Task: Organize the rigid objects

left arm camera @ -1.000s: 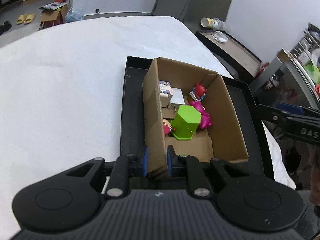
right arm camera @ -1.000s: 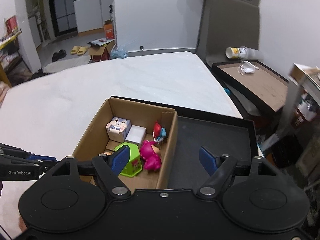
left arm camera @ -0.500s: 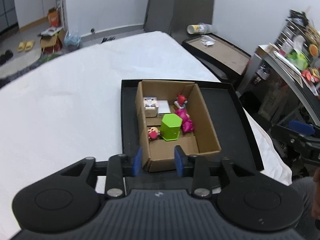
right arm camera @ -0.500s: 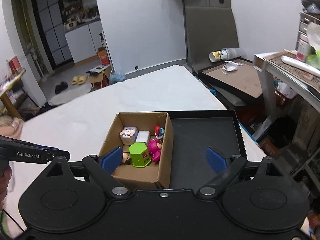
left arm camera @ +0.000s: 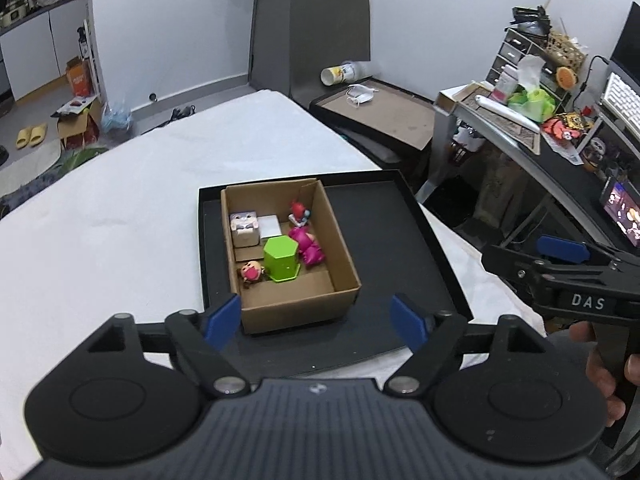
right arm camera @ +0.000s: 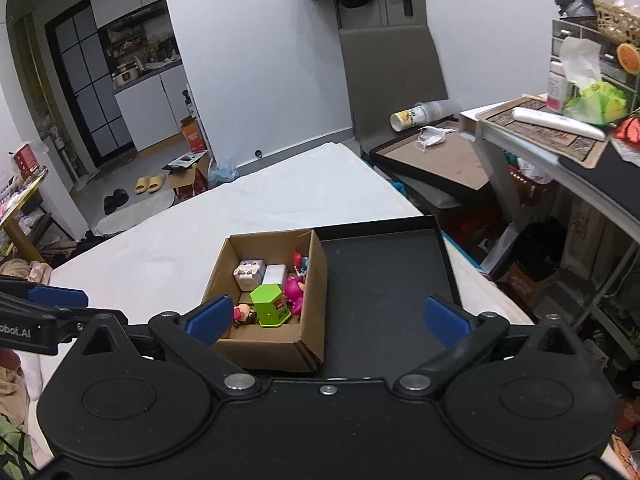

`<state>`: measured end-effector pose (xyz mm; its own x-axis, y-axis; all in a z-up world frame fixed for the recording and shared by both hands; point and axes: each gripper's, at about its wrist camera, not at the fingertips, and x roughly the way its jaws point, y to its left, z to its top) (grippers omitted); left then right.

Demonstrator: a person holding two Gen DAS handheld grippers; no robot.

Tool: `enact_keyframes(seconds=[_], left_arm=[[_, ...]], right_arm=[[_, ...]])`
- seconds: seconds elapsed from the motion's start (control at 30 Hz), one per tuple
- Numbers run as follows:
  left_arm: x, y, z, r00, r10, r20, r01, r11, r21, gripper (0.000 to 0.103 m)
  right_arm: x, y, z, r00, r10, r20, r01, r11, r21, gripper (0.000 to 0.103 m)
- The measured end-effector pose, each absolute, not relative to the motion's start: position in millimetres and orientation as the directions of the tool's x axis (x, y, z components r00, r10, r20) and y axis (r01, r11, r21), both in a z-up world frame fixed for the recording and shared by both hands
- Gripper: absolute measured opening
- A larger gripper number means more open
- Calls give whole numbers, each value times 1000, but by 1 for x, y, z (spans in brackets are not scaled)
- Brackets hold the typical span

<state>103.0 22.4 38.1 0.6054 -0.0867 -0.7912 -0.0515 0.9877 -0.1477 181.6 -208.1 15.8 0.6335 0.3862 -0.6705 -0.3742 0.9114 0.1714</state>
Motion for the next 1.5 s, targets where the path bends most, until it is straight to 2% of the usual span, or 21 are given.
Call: enact_keyframes(seconds=[0.53,0.83,1.27,1.5], left_arm=[[41,7,73,656,-12,-755,-132,983,-130,96],[8,-1,69,712,12,-703,-147,980,-132,102],[-22,-6,68,737,34,-675,-190,969,-158,102],[-25,-18,64,750,23,-661,-144,981,-130,102]], right_arm=[[145,-216,40,641,375,-670,-388,911,139,103],[119,-219,42,645,386,-660,-400,906,139,103],[92,-222,46,671,371,-642,-387,914,123,103],[85,-225,40,666,371,-647,-381,915,132,103]])
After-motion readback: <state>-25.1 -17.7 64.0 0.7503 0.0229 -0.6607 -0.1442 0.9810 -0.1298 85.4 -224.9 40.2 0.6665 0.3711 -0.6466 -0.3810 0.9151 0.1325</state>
